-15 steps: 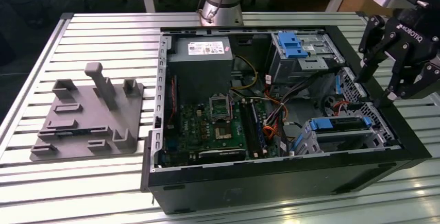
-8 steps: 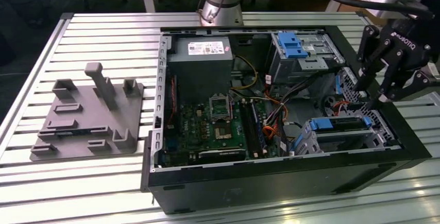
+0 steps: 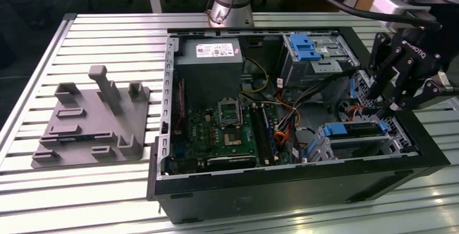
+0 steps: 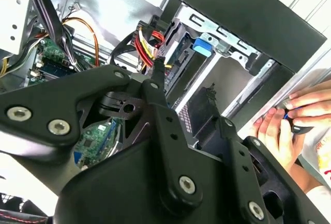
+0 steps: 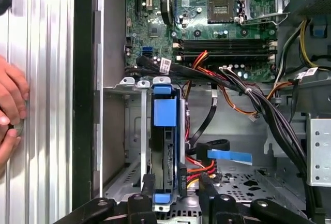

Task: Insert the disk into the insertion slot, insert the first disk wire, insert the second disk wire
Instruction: 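Insert the first disk wire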

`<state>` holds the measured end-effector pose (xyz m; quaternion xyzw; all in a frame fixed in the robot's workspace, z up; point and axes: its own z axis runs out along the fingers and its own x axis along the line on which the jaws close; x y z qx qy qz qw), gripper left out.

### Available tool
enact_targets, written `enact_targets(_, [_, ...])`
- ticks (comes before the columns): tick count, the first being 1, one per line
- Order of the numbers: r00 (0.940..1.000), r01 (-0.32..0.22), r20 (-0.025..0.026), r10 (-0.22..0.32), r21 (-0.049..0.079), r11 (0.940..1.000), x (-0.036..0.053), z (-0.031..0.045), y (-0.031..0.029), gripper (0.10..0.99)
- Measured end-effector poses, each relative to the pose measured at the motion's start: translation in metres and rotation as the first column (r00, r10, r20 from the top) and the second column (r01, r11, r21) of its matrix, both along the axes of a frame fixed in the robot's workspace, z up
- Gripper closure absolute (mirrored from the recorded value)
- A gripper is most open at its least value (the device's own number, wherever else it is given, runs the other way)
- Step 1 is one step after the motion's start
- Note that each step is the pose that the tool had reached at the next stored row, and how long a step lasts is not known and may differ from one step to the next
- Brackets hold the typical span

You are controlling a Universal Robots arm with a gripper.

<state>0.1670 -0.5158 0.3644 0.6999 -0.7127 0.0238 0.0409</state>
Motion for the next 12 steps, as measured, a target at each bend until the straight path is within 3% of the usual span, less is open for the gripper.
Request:
enact_targets(6, [1.0,0.007,0.0,-0.007,-0.004,1.0,0.0,-0.0053,0.0053,0.635])
enact_targets(7, [1.0,0.008,0.0,-0.008,-0.005,1.0,0.0,-0.0062,0.0063,0.71])
enact_targets(12, [0.9999,0.011,0.0,-0.011,-0.01,0.9999,0.0,-0.0112,0.0086,0.71])
